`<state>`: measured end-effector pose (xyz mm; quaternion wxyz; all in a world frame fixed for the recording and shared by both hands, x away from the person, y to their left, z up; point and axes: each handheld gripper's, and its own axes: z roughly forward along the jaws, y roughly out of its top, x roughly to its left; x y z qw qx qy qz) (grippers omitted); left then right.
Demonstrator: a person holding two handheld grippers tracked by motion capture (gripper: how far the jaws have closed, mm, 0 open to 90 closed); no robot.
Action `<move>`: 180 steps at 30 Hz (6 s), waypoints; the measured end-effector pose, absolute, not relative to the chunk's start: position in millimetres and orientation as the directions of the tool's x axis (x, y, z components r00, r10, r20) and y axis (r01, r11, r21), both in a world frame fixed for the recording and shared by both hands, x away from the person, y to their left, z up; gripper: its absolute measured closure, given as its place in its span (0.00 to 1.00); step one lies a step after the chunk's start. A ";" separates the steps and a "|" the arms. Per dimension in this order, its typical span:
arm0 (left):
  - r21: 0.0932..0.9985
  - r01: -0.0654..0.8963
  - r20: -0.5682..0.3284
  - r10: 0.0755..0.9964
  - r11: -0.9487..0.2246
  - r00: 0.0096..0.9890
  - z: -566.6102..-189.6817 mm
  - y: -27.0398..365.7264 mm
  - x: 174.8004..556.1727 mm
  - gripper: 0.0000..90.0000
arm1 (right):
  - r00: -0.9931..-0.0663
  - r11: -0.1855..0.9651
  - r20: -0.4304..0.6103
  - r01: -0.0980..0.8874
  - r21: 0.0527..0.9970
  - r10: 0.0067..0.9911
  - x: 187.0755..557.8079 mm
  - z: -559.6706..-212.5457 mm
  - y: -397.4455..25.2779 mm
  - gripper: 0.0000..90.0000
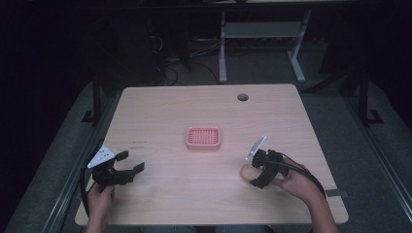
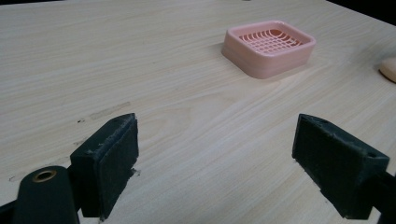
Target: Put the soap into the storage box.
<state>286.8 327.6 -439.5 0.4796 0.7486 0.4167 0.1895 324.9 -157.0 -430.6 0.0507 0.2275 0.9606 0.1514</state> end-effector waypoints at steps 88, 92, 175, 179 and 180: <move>0.878 0.442 -0.122 0.810 -0.181 0.574 -440.4 328.3 288.8 0.16 | -0.924 0.857 -0.009 0.351 0.378 0.382 367.2 -405.9 -122.7 0.35; 0.878 0.443 -0.123 0.809 -0.180 0.574 -440.2 327.7 288.6 0.16 | -0.928 0.860 -0.015 0.339 0.382 0.372 372.8 -401.7 -119.2 0.35; 0.878 0.435 -0.111 0.803 -0.197 0.586 -438.6 323.5 288.4 0.16 | -0.965 0.890 -0.009 0.236 0.390 0.261 454.9 -371.4 -32.0 0.35; 0.880 0.433 -0.110 0.804 -0.194 0.584 -438.5 324.6 288.3 0.16 | -0.968 0.887 0.003 0.232 0.399 0.252 460.3 -372.9 -23.8 0.35; 0.880 0.432 -0.108 0.803 -0.197 0.585 -438.4 325.0 288.2 0.16 | -0.967 0.888 0.000 0.234 0.396 0.254 461.5 -373.5 -21.9 0.35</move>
